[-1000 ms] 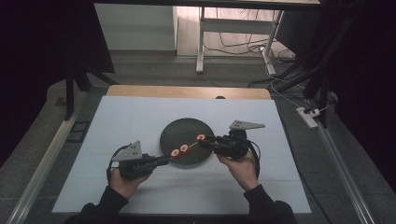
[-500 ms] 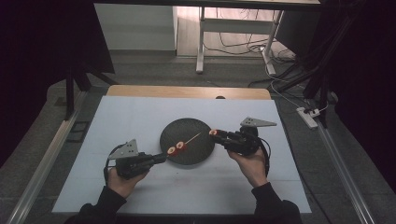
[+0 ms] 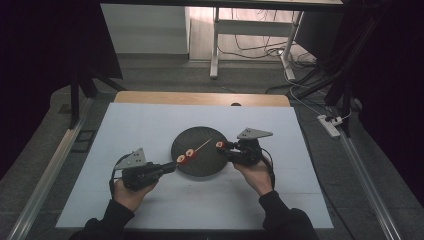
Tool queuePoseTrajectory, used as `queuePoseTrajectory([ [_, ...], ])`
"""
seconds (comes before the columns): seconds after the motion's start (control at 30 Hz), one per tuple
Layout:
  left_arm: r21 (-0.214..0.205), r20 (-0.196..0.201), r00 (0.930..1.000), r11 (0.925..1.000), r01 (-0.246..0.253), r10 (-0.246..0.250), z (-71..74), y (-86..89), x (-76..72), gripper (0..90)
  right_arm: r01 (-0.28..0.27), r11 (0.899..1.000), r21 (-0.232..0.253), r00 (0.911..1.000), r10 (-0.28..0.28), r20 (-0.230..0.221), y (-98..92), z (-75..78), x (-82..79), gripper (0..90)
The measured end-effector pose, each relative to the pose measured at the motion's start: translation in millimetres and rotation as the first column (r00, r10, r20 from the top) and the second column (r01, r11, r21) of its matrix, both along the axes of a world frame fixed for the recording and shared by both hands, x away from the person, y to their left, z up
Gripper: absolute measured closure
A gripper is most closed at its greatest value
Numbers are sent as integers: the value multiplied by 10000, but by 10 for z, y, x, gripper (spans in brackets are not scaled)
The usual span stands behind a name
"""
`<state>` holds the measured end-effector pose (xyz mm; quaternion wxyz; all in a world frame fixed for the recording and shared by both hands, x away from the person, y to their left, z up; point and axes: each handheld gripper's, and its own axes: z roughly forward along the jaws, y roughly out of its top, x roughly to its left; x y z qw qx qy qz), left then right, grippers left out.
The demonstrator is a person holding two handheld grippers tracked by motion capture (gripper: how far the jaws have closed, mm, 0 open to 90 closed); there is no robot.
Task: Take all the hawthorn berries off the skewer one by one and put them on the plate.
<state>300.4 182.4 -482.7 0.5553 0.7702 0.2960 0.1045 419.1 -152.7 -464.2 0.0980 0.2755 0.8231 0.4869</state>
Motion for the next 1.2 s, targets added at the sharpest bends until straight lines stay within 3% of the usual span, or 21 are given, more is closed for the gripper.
queuePoseTrajectory([
  [0.4,10,-55,9998,9998,-188,188,-18,17,17,896,-30,9942,-1071,9993,71,379,262,-270,143,633],
  [0.87,-53,-102,9993,9993,-365,365,-31,49,29,895,-97,9821,-1881,9988,185,453,514,-598,292,632],
  [1.03,-73,-111,9993,9993,-370,370,-29,53,29,895,-160,9796,-2005,9989,245,398,533,-636,297,622],
  [1.2,-71,-105,9993,9993,-364,363,-29,54,28,896,-112,9850,-1720,9991,180,384,513,-616,296,548],
])
